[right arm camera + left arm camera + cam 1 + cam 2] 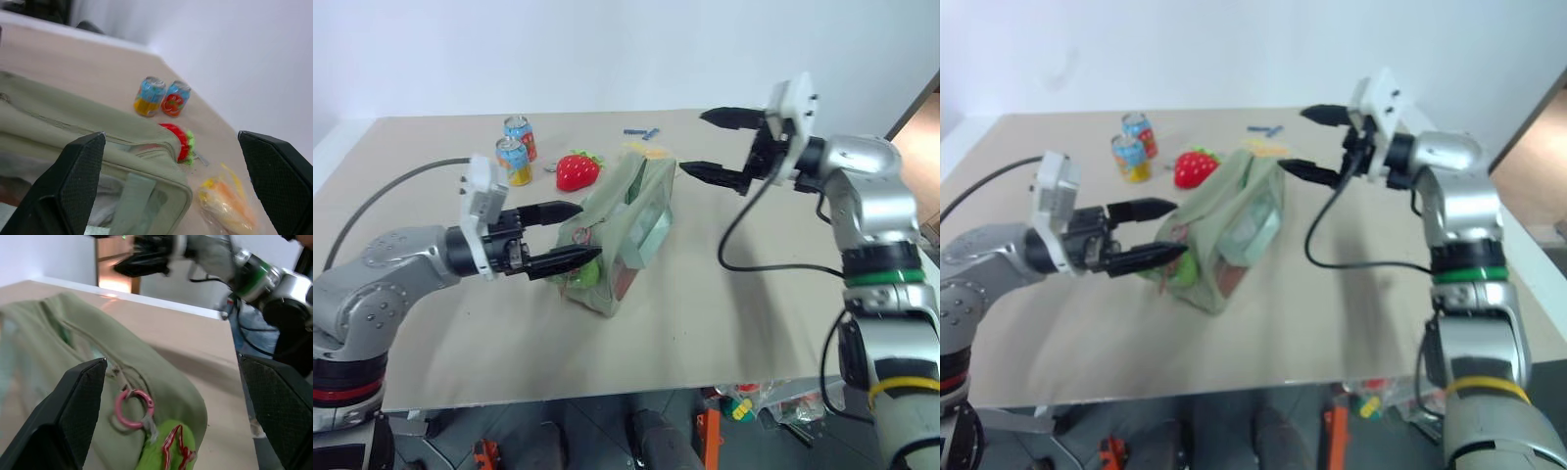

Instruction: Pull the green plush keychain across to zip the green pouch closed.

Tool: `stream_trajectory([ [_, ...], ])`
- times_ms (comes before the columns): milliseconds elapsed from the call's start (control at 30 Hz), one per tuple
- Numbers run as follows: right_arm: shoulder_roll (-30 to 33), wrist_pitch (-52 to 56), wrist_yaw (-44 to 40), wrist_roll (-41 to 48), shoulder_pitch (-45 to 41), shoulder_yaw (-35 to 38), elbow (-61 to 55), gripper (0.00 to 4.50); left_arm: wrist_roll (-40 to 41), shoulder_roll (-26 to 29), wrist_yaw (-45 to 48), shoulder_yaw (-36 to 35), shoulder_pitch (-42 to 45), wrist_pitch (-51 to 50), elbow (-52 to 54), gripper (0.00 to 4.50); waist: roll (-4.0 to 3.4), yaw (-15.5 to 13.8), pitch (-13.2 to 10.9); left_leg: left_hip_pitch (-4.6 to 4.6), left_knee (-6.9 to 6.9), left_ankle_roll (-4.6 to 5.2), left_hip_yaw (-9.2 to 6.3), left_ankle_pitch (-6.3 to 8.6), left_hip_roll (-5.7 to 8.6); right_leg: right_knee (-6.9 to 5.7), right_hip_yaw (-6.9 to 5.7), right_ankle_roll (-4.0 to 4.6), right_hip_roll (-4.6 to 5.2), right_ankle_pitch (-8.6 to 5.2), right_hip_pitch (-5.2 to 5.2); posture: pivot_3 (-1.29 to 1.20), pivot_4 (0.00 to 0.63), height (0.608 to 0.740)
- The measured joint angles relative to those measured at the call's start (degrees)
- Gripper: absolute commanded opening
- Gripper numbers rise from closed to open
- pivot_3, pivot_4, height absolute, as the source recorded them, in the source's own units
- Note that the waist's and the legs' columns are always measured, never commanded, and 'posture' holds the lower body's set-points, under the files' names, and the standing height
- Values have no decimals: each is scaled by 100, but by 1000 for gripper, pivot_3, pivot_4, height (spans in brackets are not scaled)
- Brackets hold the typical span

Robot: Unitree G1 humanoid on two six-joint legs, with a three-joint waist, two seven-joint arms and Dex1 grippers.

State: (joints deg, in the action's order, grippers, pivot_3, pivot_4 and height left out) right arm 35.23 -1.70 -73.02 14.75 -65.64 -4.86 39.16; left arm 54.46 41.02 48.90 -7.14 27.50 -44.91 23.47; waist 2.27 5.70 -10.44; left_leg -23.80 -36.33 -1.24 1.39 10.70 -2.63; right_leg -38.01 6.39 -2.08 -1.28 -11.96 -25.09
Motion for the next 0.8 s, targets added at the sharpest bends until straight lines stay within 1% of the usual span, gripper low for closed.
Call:
stream_trajectory([
  [67,-156,-657,-397,-350,-425,-213,1052,4500,-44,-18,-5,15,5,5,-2,4457,0,5,0,-19,2,-1,-3,5,0,0,-1,-9,1,3,-14,0,150,740],
  [167,-321,-1416,-679,-730,-753,-376,1954,4500,-39,-52,-81,9,-1,4,22,4457,-1,5,-1,-37,2,-4,-6,16,1,0,-2,-4,3,-2,-24,0,150,740],
  [233,-460,-1895,-798,-961,-918,-426,2403,4500,3,-56,-181,-21,-63,-14,121,4457,-2,4,-1,-38,1,-8,-7,25,1,0,-2,4,5,-5,-25,0,150,740],
  [333,-622,-2365,-865,-1183,-1074,-448,2725,4500,90,-46,-334,-91,-201,-48,318,4457,-2,3,-1,-38,1,-18,-12,31,1,-2,-4,11,6,-9,-24,0,150,740],
  [367,-667,-2459,-897,-1230,-1107,-448,2791,3965,106,-45,-373,-125,-231,-53,331,4500,-2,3,-1,-38,1,-18,-18,31,1,-3,-8,12,6,-10,-23,0,150,740],
  [400,-700,-2514,-910,-1265,-1128,-447,2841,3711,117,-44,-413,-170,-253,-54,348,4500,-2,3,-1,-38,0,-18,-21,31,1,-3,-11,12,6,-10,-22,0,150,740],
  [433,-720,-2559,-926,-1287,-1135,-443,2877,3307,132,-40,-477,-206,-261,-54,368,4500,-2,3,-1,-38,-2,-18,-25,31,2,-4,-15,11,6,-12,-20,0,150,740],
  [500,-760,-2624,-930,-1316,-1147,-409,2974,2686,188,-30,-571,-266,-266,-55,431,4500,-2,3,-1,-37,-6,-19,-29,31,2,-6,-18,2,6,-17,-18,0,150,740],
  [600,-760,-2680,-927,-1365,-1172,-377,3034,1596,227,0,-614,-279,-295,-56,471,4500,-2,3,-1,-31,-9,-20,-30,30,2,-11,-18,-3,5,-19,-16,0,150,740],
  [633,-759,-2700,-925,-1386,-1175,-367,3044,1318,230,2,-623,-279,-309,-56,472,4500,-2,3,-1,-29,-9,-20,-31,30,2,-12,-20,-3,4,-19,-15,0,150,740],
  [700,-759,-2725,-933,-1403,-1175,-357,3054,569,230,2,-680,-278,-339,-56,479,4500,-2,4,-1,-28,-9,-21,-34,29,1,-14,-21,-2,2,-19,-15,0,150,740],
  [767,-757,-2727,-974,-1440,-1174,-357,3054,65,229,2,-729,-278,-349,-55,479,4500,-3,3,-2,-28,-9,-21,-36,29,1,-15,-23,-1,1,-19,-15,0,150,740],
  [800,-752,-2727,-990,-1448,-1174,-357,3053,65,229,2,-736,-278,-349,-54,479,4500,-3,3,-2,-28,-9,-21,-37,29,1,-16,-23,-1,1,-19,-15,0,150,740],
])
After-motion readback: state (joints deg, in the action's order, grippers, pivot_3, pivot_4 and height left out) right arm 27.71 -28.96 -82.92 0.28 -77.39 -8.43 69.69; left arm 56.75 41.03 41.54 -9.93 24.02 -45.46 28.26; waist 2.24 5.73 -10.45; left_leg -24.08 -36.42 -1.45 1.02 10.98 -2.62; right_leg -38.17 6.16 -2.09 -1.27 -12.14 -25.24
